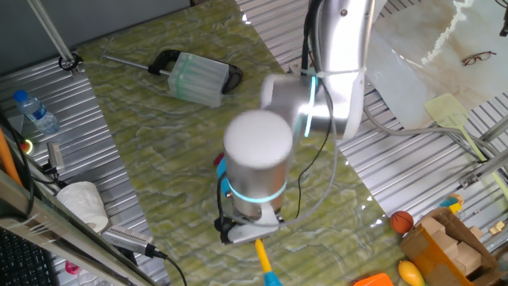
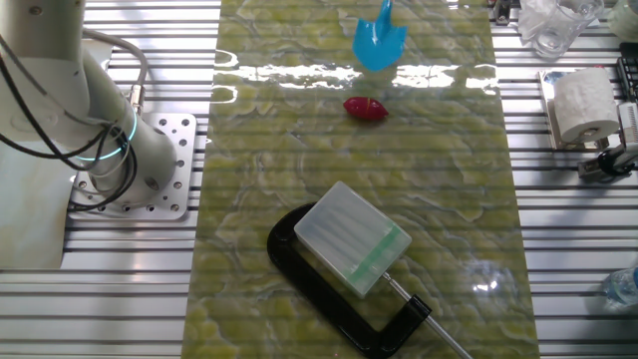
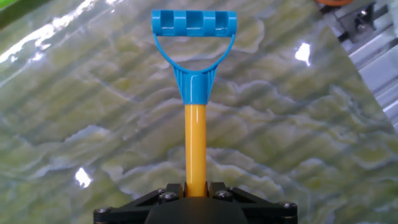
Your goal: Use a shovel to scoop up an object
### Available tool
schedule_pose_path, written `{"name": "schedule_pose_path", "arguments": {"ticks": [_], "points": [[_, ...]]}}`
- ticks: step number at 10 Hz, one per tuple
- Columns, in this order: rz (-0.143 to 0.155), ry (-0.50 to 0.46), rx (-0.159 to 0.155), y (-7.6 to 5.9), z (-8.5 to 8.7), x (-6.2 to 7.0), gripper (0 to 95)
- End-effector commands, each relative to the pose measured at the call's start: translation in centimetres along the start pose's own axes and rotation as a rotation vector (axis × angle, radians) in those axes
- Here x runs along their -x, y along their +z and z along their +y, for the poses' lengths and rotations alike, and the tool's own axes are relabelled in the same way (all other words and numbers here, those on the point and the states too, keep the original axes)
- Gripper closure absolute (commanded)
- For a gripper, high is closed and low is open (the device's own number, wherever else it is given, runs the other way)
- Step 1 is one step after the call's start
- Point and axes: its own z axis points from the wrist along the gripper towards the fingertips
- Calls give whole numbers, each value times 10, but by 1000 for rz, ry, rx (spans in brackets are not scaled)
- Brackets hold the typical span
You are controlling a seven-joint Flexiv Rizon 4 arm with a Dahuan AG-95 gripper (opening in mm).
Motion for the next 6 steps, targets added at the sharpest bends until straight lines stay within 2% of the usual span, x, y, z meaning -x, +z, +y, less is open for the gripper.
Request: {"name": "schedule_pose_path", "arguments": {"ticks": [1,2,3,5,6], "points": [[-133,-110,19,11,-9,8,950],[-142,-131,33,15,-14,9,950],[-137,-126,39,13,-15,11,950],[-99,-68,48,11,-15,14,950],[-114,-54,50,11,-15,14,950]]}}
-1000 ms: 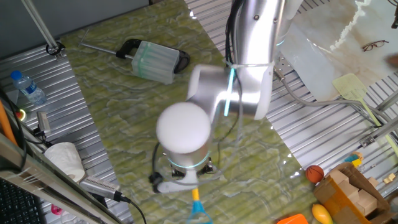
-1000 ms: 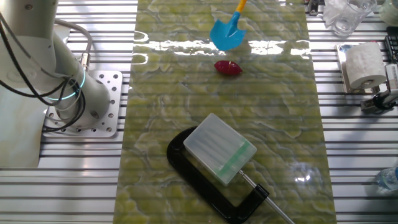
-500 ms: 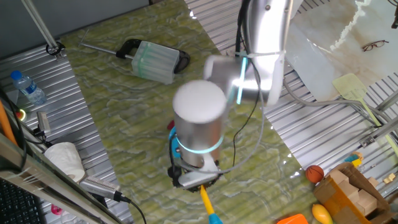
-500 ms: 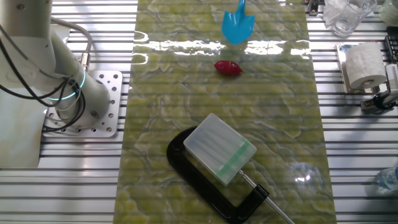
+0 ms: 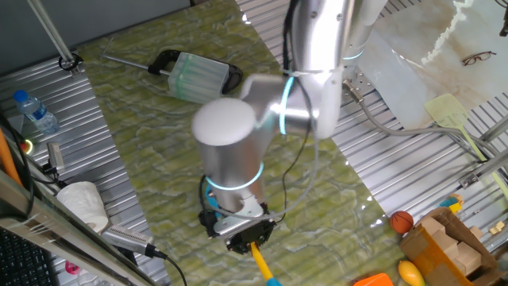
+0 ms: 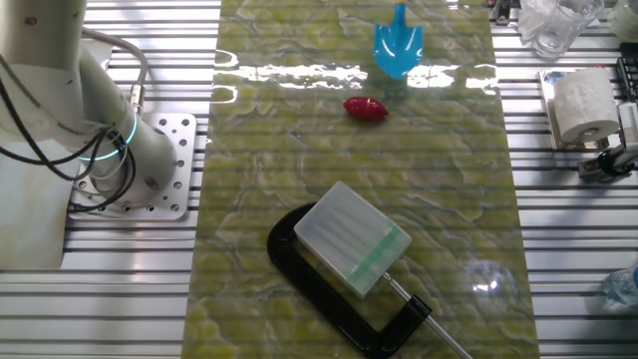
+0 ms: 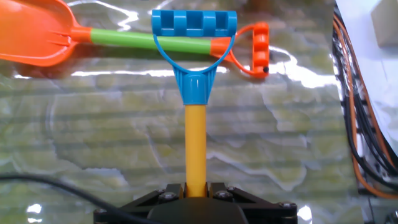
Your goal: Use a shovel to scoop up an object
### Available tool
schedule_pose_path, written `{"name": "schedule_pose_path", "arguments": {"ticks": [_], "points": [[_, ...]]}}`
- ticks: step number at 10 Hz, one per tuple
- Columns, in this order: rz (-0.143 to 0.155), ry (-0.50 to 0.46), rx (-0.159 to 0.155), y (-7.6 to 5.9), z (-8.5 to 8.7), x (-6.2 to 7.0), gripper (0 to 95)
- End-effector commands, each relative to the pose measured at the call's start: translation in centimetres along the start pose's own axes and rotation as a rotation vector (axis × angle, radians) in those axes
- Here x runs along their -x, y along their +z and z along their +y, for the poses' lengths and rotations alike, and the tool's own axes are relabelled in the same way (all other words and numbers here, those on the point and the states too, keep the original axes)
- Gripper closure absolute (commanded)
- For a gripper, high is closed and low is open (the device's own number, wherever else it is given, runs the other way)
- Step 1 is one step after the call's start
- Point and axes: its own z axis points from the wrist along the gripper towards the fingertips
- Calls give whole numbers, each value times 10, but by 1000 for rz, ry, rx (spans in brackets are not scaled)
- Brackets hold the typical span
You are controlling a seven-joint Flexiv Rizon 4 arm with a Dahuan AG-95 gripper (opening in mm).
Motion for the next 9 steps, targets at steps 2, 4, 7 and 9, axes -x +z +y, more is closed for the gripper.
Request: {"name": "schedule_pose_path", "arguments": {"ticks": [2,4,7,9], "points": [[41,134,-3,1,4,-5,950],[23,158,7,6,14,-17,950],[23,166,5,8,21,-23,950],[21,166,6,8,22,-24,950]]}}
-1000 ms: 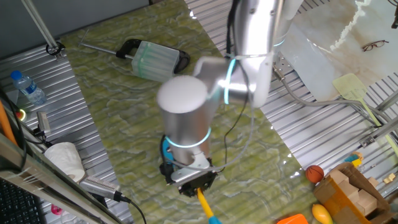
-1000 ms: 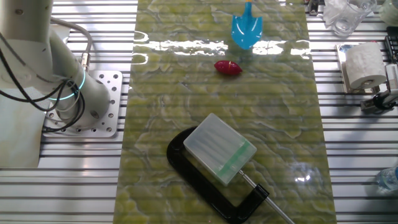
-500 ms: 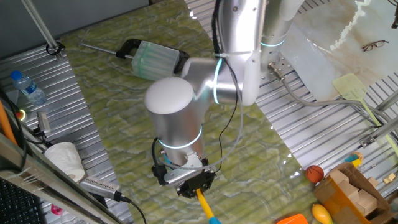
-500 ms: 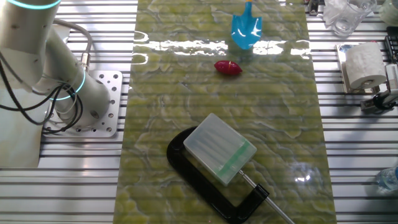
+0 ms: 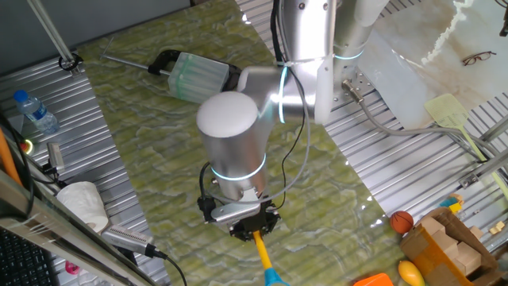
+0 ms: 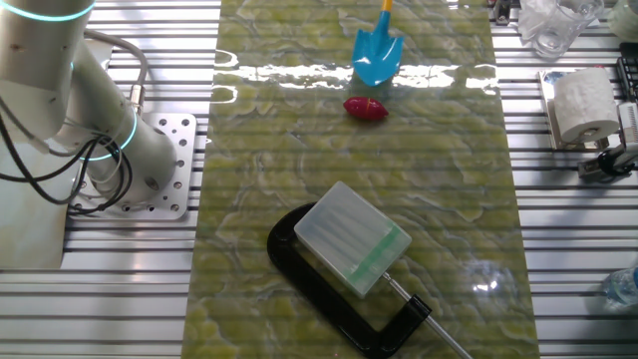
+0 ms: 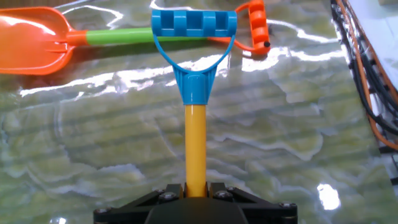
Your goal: Use a shovel to scoop up an object
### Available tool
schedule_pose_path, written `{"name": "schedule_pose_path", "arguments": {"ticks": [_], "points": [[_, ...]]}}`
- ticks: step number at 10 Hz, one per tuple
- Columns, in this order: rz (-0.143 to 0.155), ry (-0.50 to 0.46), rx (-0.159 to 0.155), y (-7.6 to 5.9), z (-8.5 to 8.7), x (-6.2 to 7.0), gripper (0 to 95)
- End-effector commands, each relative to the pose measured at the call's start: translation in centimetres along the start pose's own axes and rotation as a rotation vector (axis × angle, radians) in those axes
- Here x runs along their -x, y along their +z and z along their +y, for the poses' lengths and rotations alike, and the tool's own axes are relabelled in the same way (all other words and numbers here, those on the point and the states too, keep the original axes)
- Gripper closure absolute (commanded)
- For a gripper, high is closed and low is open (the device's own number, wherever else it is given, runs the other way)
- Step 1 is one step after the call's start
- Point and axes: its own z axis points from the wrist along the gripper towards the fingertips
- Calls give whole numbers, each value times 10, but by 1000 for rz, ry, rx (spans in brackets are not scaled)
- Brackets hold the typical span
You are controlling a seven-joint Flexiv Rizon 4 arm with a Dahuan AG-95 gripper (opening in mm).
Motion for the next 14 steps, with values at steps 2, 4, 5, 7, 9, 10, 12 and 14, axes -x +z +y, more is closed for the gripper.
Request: {"name": "schedule_pose_path", "arguments": {"ticks": [2,4,5,7,9,10,12,14], "points": [[-7,-3,4,2,-1,2,950],[-26,2,1,4,1,-1,950],[-18,3,-6,5,3,-3,950],[-30,1,-13,9,7,-10,950],[-59,-1,-12,11,10,-13,950],[-60,-4,-13,11,10,-12,950],[-41,-17,-17,12,10,-12,950],[-39,-23,-15,12,10,-12,950]]}}
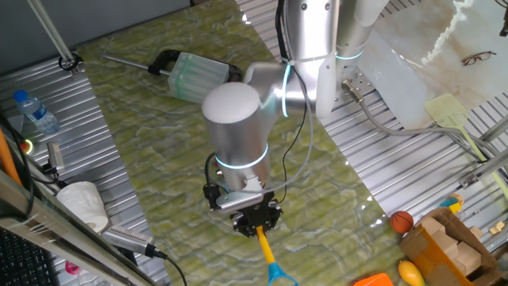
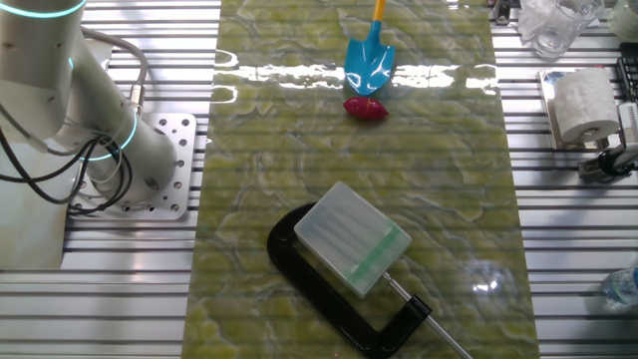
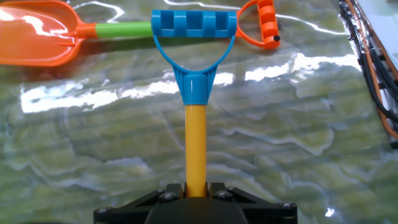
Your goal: Use a shovel to scoop up an object
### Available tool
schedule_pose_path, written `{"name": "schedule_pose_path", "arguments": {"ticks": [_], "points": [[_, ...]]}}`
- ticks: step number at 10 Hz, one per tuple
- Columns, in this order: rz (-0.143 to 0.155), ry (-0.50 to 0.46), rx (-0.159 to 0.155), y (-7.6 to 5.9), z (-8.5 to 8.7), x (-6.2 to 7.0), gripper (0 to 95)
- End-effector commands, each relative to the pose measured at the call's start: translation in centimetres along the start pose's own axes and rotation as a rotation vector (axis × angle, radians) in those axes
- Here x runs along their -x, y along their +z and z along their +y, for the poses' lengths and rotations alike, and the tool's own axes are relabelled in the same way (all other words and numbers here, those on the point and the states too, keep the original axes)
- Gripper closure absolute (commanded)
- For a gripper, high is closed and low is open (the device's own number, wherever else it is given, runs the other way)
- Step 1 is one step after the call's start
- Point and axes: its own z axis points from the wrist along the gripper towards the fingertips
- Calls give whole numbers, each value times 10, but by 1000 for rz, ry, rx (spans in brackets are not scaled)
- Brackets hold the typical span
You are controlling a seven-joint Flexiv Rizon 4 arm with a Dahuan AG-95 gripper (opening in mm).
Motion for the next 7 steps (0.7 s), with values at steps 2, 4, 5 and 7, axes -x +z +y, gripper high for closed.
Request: {"name": "schedule_pose_path", "arguments": {"ticks": [2,4,5,7], "points": [[-8,12,6,1,1,-2,950],[-20,15,14,2,2,-3,950],[-26,10,16,2,3,-2,950],[-13,6,12,3,5,-4,950]]}}
